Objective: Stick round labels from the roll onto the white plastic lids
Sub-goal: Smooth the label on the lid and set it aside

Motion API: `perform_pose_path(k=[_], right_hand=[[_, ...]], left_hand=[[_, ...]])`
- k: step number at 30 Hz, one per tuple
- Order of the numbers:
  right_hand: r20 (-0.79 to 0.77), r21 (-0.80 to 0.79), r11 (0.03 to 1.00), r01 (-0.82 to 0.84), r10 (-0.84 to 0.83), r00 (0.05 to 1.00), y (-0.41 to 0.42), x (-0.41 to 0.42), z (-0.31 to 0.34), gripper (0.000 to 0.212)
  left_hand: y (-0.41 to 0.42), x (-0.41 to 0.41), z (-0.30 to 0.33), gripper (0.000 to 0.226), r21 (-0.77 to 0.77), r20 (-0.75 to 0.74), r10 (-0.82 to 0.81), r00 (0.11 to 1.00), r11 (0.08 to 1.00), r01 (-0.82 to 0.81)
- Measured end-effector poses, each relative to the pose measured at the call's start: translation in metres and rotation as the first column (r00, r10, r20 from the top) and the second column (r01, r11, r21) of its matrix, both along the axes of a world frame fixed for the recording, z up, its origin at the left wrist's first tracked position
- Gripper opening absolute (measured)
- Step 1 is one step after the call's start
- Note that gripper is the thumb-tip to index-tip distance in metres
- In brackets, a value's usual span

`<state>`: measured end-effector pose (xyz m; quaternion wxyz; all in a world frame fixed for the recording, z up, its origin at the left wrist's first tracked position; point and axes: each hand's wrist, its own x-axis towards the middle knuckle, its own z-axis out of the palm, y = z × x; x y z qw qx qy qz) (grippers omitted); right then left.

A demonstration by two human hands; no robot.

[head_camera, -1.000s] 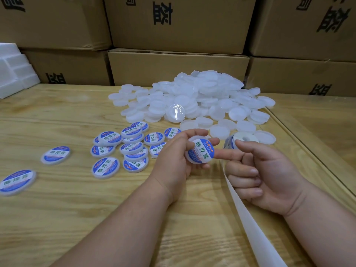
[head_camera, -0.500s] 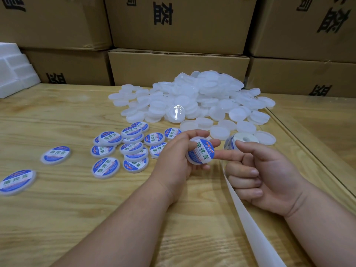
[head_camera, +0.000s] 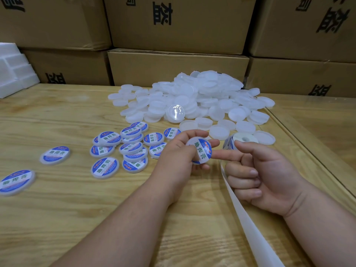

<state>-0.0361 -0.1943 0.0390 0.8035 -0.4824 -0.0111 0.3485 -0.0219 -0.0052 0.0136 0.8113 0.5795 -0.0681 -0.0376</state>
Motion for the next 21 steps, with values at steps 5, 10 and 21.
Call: perform_pose_path(k=[5, 10, 21], right_hand=[[-0.004, 0.004, 1.0, 0.004, -0.004, 1.0, -0.0008, -0.0001, 0.0005, 0.061], [-0.001, 0.0, 1.0, 0.001, -0.001, 1.0, -0.0002, 0.0, 0.0004, 0.062], [0.036, 0.035, 0.997, -0.069, 0.068, 0.997, -0.0021, -0.0008, -0.001, 0.075]], left_hand=[[-0.0013, -0.0021, -0.0004, 0.048, 0.094, 0.057, 0.021, 0.998, 0.995, -0.026], [-0.0026, -0.0046, 0.0008, 0.044, 0.139, 0.084, 0.062, 0.995, 0.988, -0.073], [-0.0027, -0.0056, 0.0042, 0.024, 0.083, 0.02, 0.115, 0.993, 0.99, -0.117]])
